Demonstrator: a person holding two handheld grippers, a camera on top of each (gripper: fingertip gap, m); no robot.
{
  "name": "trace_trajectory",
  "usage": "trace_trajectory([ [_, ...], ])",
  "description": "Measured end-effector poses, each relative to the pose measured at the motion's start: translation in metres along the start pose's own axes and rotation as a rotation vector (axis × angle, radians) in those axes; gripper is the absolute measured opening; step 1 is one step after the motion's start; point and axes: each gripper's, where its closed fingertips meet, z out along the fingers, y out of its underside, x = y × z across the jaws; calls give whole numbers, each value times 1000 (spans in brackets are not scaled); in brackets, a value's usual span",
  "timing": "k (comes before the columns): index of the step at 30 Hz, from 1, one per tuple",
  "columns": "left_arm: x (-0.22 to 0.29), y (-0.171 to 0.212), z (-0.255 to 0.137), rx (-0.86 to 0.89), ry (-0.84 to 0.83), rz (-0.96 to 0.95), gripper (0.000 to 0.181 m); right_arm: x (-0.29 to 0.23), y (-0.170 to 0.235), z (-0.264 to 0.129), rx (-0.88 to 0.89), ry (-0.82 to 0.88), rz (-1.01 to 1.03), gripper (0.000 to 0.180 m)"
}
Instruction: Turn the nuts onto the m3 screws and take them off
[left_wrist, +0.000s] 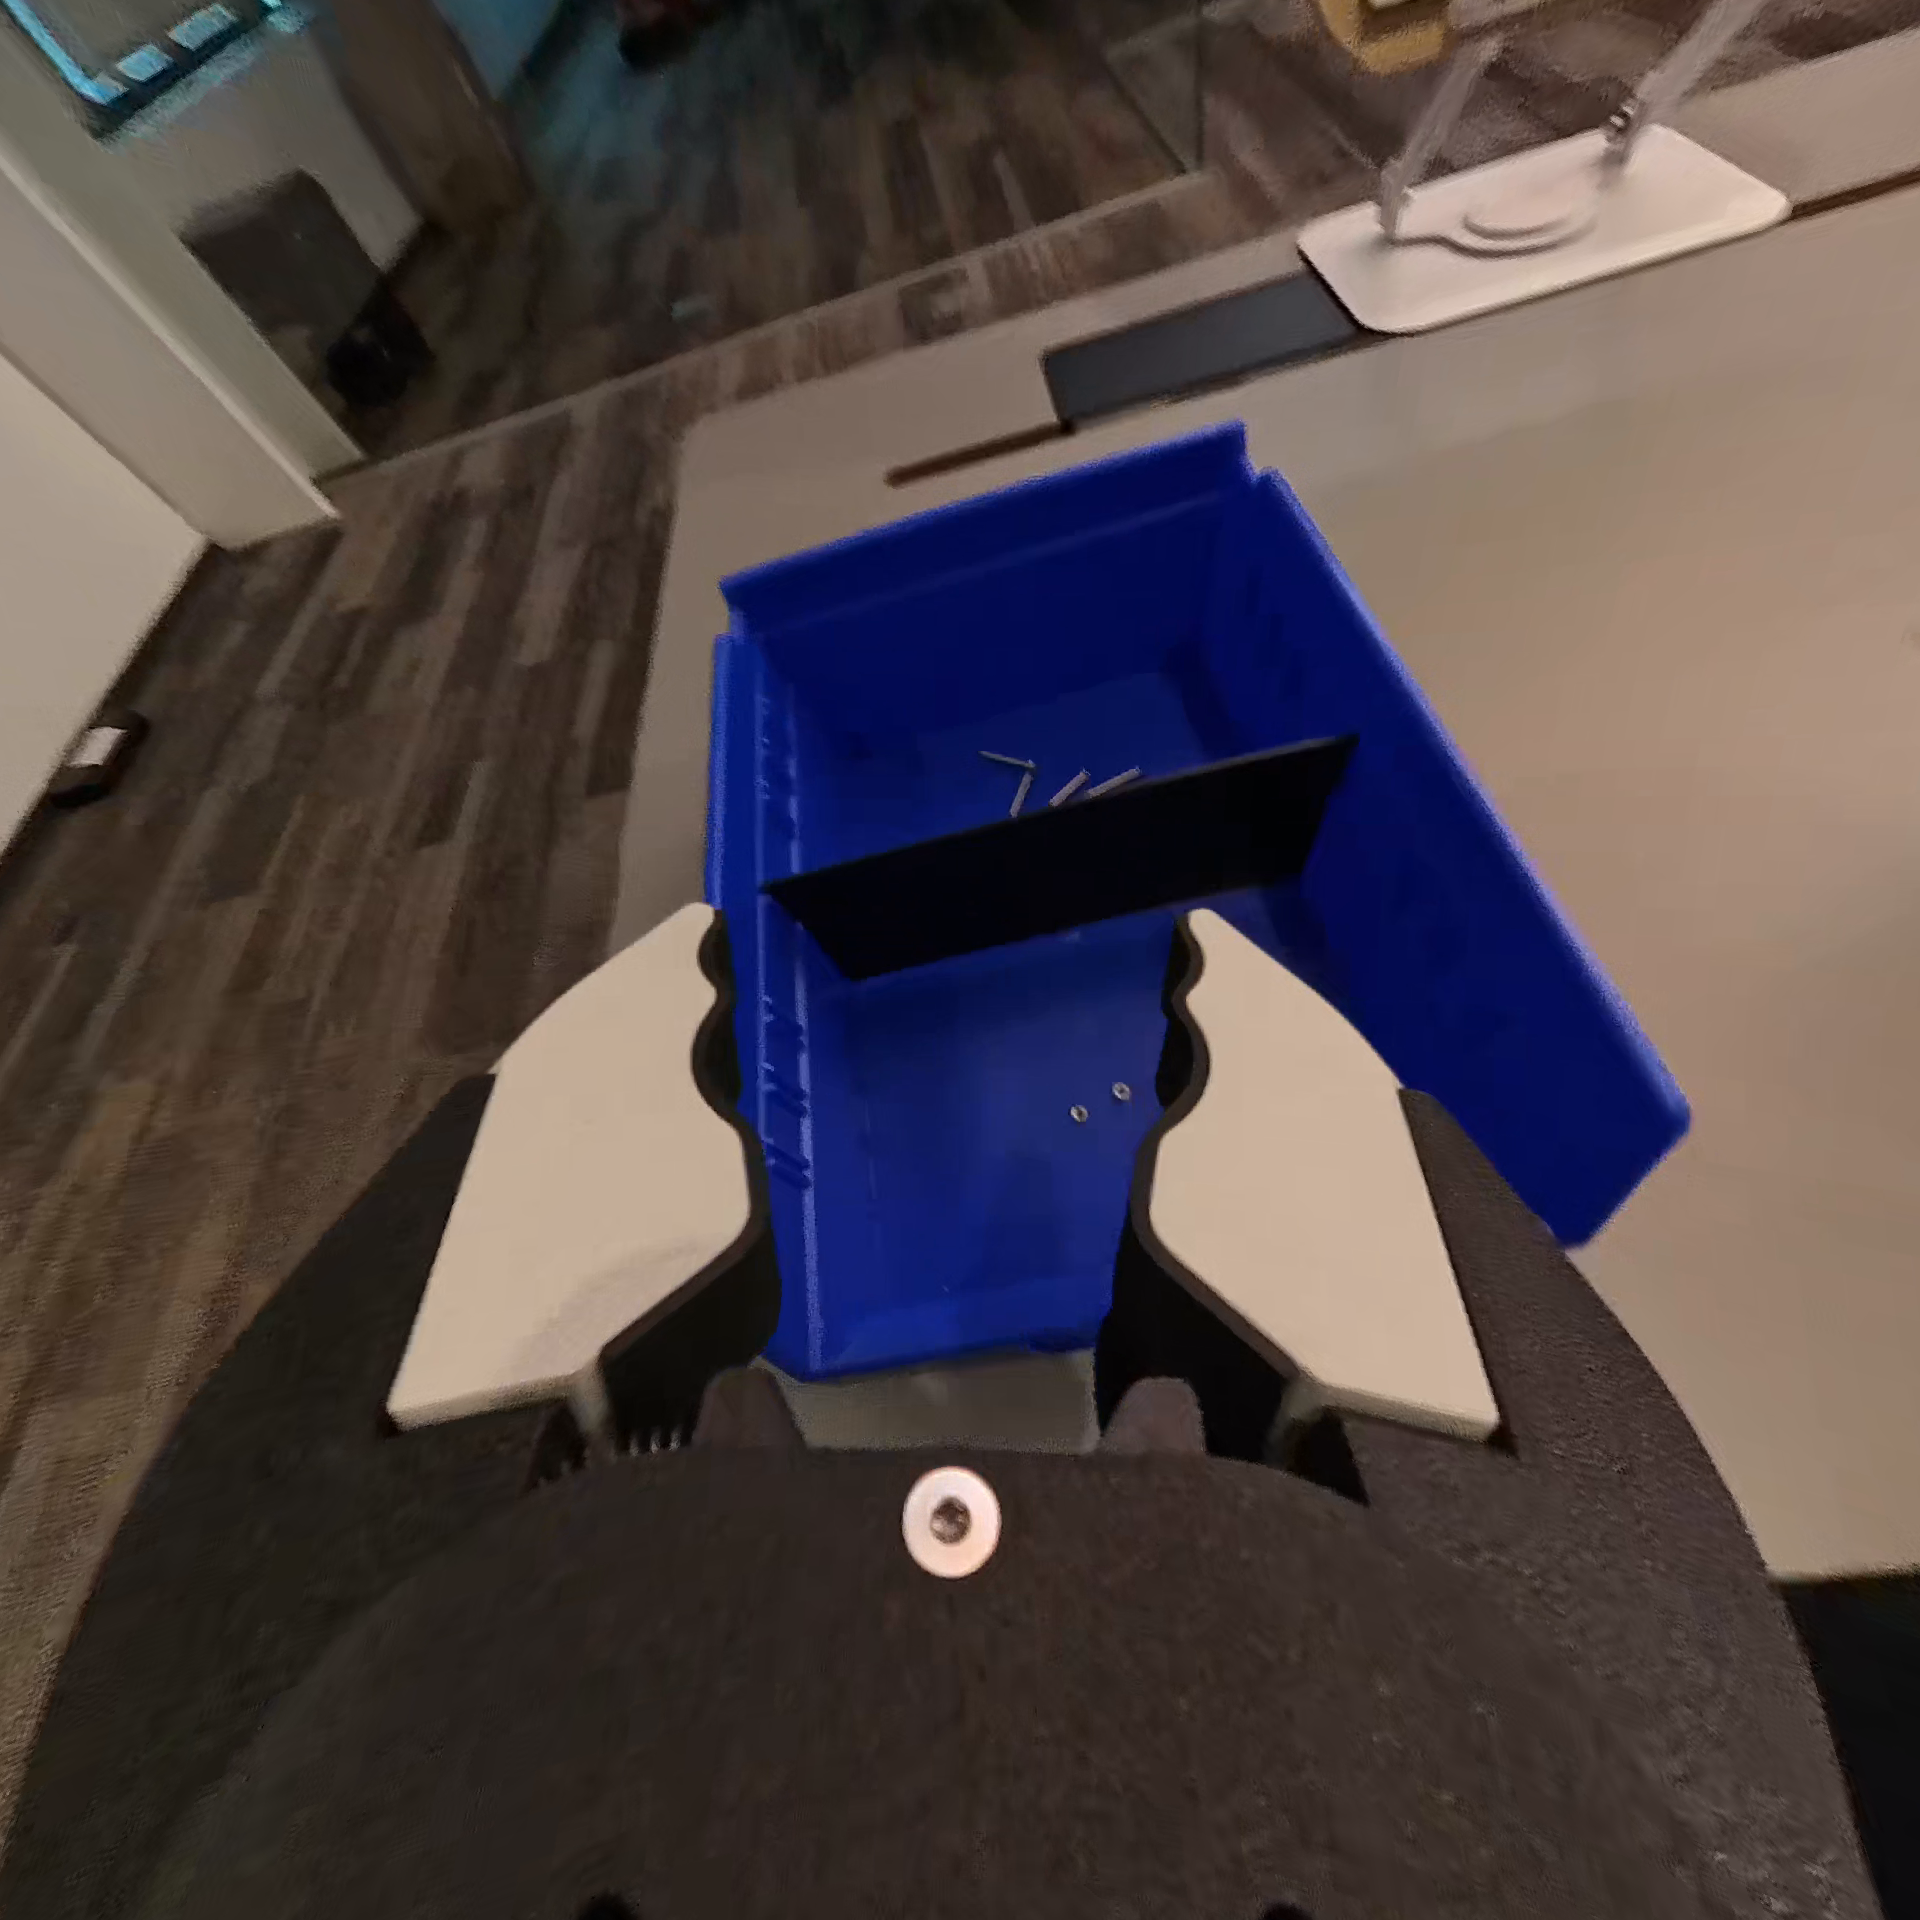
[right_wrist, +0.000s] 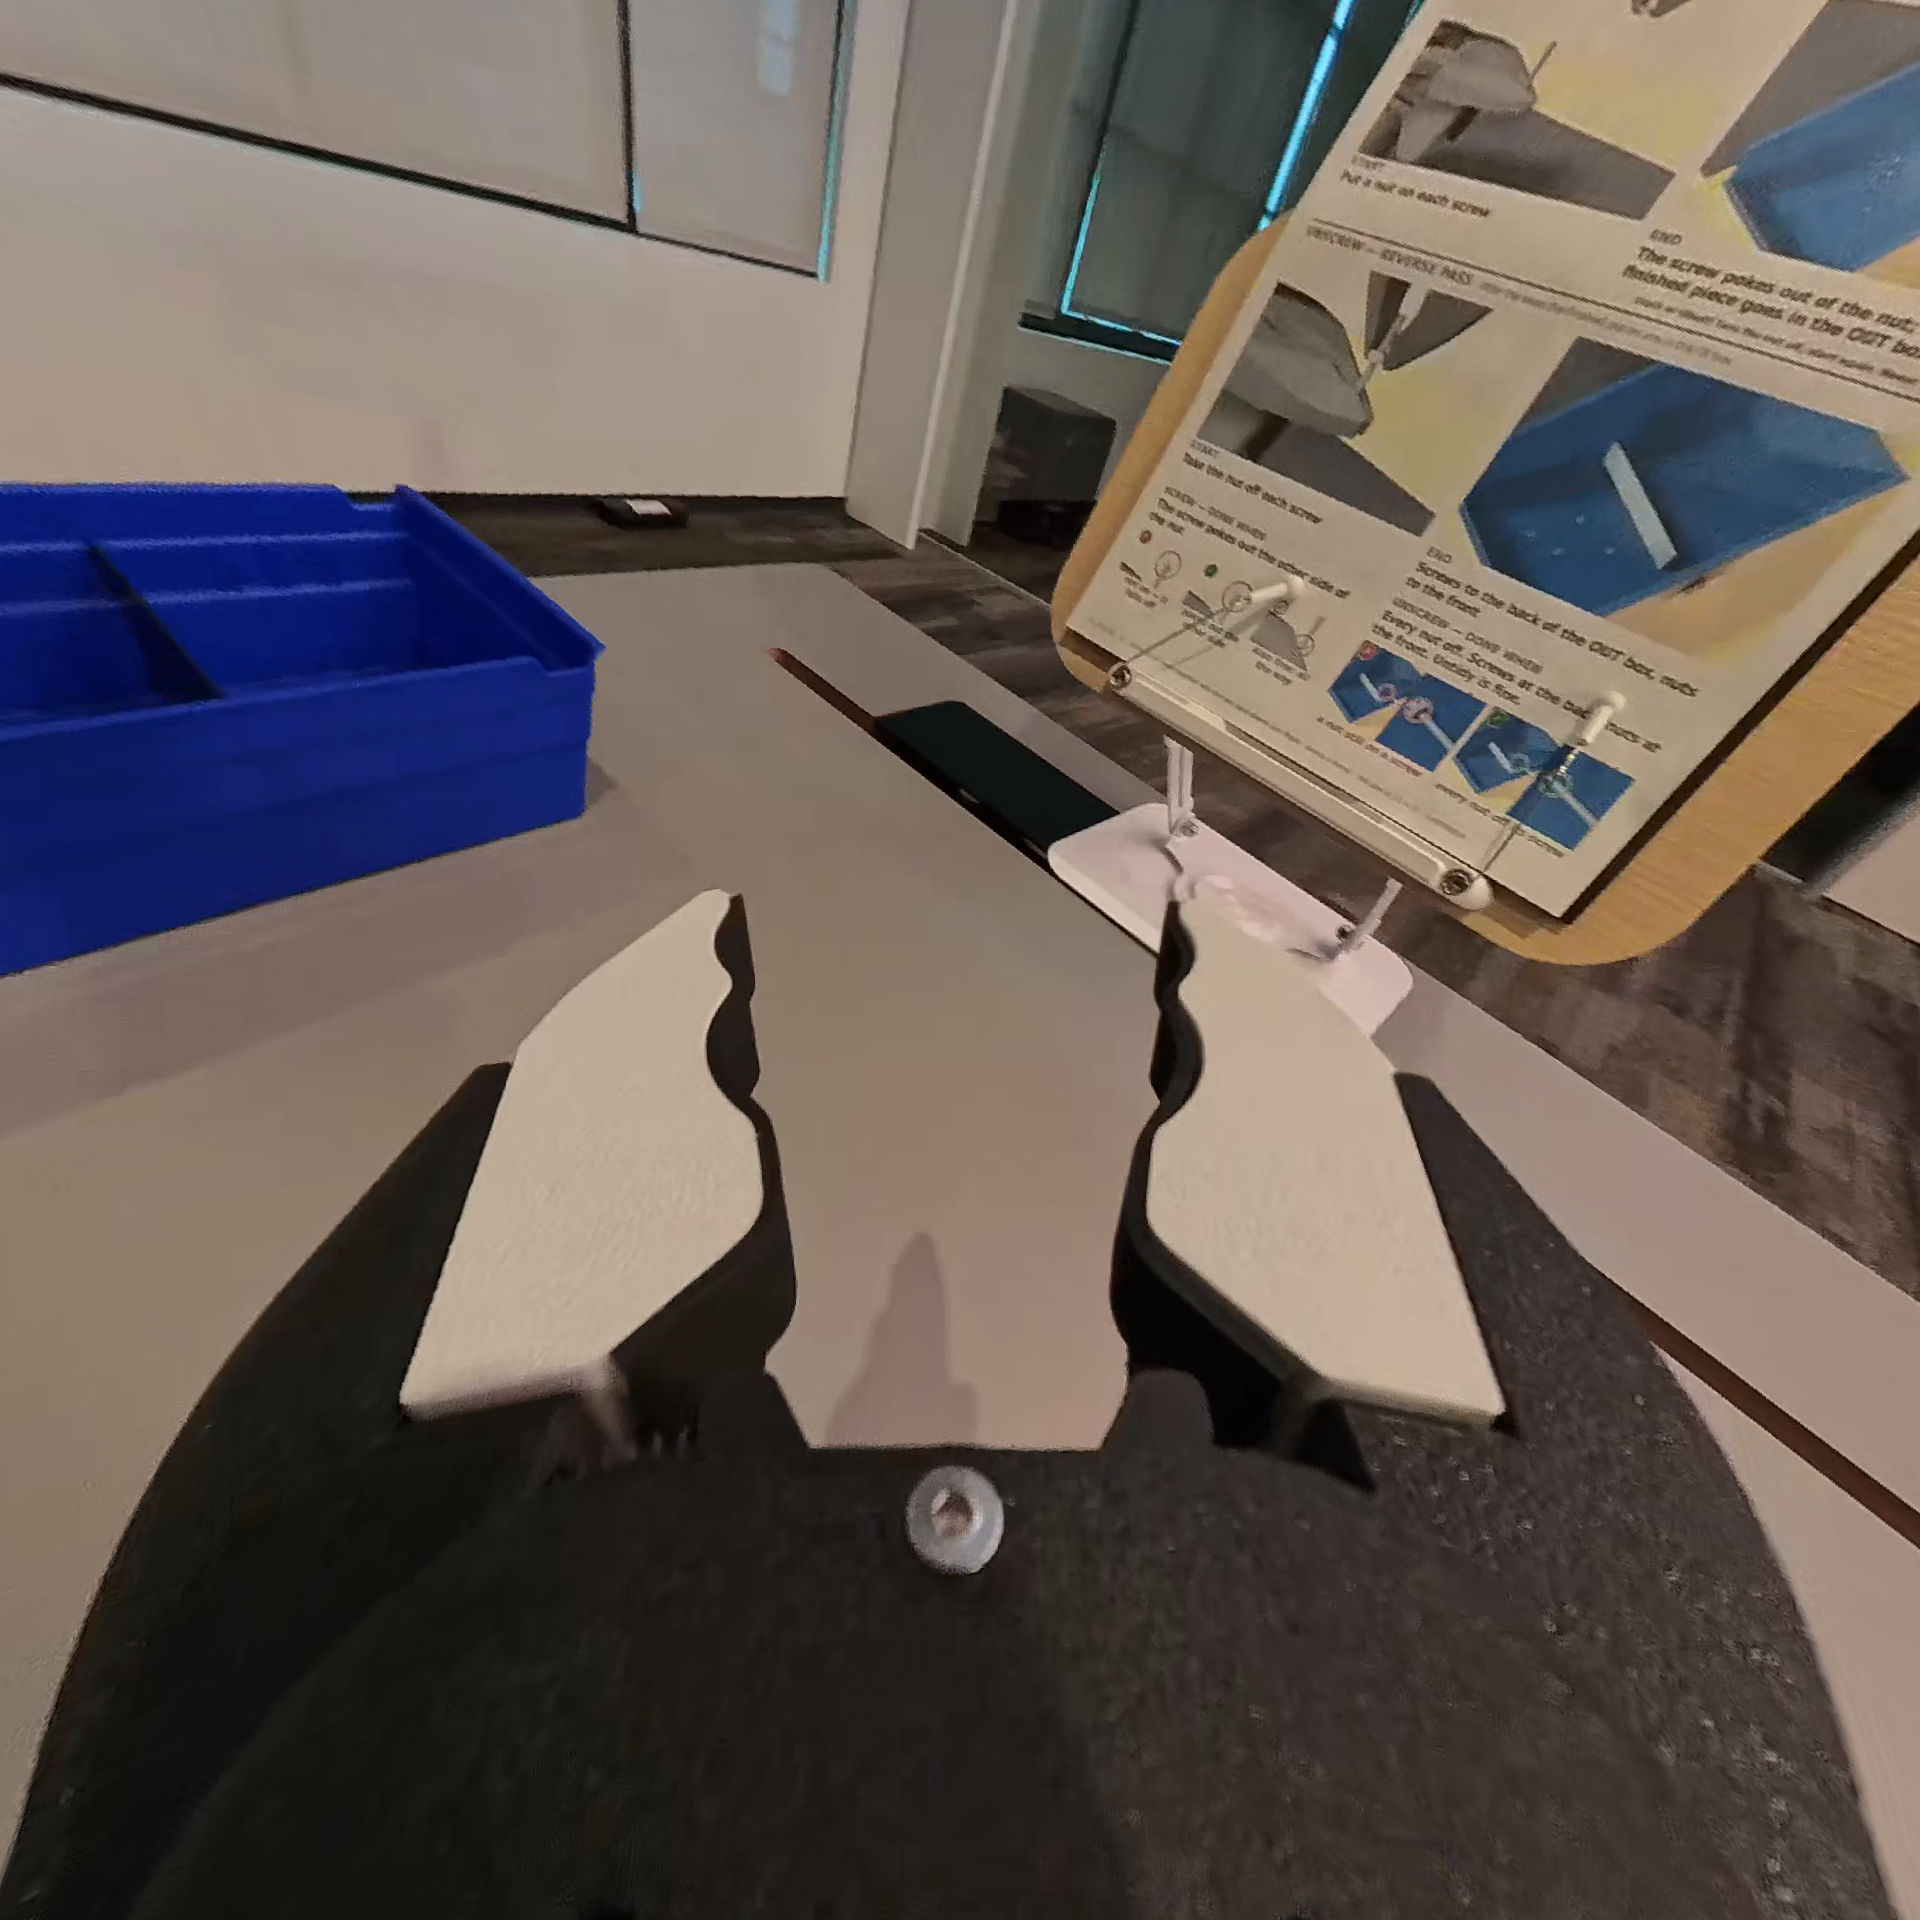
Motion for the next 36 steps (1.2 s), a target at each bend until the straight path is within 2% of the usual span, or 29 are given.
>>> trace_trajectory([
  [4, 7, 20, 4, -87, 101, -41, 79, 1, -6, 1, 32, -57, 40, 70],
  [7, 10, 27, 6, -121, 134, -17, 67, 2, -7, 4, 48, -85, 65, 70],
  [8, 12, 29, 8, -135, 140, -9, 69, 2, -7, 6, 47, -95, 67, 69],
  [13, 28, 24, 15, -123, 229, -50, 64, -1, -13, 8, 112, -150, 86, 49],
  [15, 31, 26, 19, -142, 268, -63, 60, 2, -17, 9, 144, -160, 93, 46],
  [19, 22, 38, 29, -230, 273, -6, 58, 9, -15, 13, 139, -165, 102, 51],
  [21, 24, 43, 30, -267, 309, 29, 37, 9, -13, 13, 138, -176, 95, 52],
  [22, 24, 45, 32, -281, 319, 33, 35, 11, -12, 13, 139, -169, 91, 53],
  [24, 24, 49, 36, -312, 327, 50, 43, 12, -13, 14, 151, -164, 83, 53],
  [29, 32, 73, 46, -449, 359, 147, 41, 17, -19, 15, 182, -162, 75, 54],
  [36, 45, 91, 52, -612, 459, 173, 38, 18, -24, 17, 218, -180, 73, 54],
])
